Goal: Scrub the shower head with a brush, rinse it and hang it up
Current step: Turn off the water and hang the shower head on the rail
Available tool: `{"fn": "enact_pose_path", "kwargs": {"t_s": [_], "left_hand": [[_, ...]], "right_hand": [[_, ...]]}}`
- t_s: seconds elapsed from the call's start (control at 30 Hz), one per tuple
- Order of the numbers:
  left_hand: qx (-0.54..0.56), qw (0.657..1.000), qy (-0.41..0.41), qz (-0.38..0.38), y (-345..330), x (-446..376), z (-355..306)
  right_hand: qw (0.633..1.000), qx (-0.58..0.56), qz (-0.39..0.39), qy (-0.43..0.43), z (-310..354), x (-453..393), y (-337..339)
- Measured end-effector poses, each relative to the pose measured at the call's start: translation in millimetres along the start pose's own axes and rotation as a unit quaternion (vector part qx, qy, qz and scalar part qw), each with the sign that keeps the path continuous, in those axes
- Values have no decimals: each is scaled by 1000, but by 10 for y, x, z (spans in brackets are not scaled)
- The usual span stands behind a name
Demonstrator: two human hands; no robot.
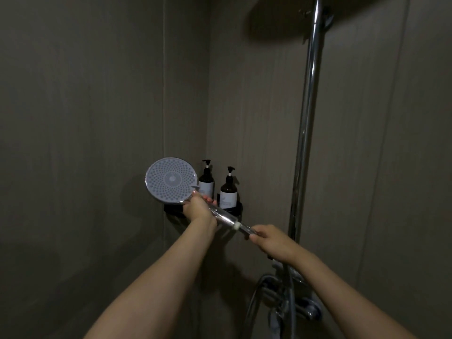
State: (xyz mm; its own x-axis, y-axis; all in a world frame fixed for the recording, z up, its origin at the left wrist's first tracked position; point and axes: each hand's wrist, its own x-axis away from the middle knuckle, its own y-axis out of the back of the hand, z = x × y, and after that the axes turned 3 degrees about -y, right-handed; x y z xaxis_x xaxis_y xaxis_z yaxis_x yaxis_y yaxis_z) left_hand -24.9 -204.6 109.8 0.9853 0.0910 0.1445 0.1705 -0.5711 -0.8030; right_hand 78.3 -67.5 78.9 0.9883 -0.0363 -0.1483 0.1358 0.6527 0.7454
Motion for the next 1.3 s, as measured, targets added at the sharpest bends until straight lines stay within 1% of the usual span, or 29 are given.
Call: {"fn": "enact_pose_path", "kwargs": {"t_s": [0.13,0.27,0.4,0.47,0.6,0.67,0.77,0.9,1.2,1.3], "left_hand": [[8,1000,3,2,-17,32,25],[8,1000,7,7,-18,36,45],[5,1000,11,2,38,36,91],[14,1000,14,-1,49,32,98],[26,1000,10,-4,74,34,108],[30,999,11,-6,78,32,108],[36,999,16,-9,66,6,98],[40,999,18,-2,54,-27,103],[24,1000,8,-10,41,-11,112],[22,1000,6,-12,46,-17,125]], "right_hand": [[999,-4,26,-25,-10,9,-20],[997,-61,-18,-32,-19,18,-27],[999,-23,-29,-26,-53,13,-41],[998,-23,-52,-30,-79,12,-75],[996,19,-85,-23,-65,15,-124],[995,20,-94,-21,-53,29,-152],[995,-13,-101,-2,-68,56,-187],[990,-9,-139,5,-68,28,-182],[988,38,-151,1,-28,50,-199],[988,18,-151,5,-29,70,-201]]}}
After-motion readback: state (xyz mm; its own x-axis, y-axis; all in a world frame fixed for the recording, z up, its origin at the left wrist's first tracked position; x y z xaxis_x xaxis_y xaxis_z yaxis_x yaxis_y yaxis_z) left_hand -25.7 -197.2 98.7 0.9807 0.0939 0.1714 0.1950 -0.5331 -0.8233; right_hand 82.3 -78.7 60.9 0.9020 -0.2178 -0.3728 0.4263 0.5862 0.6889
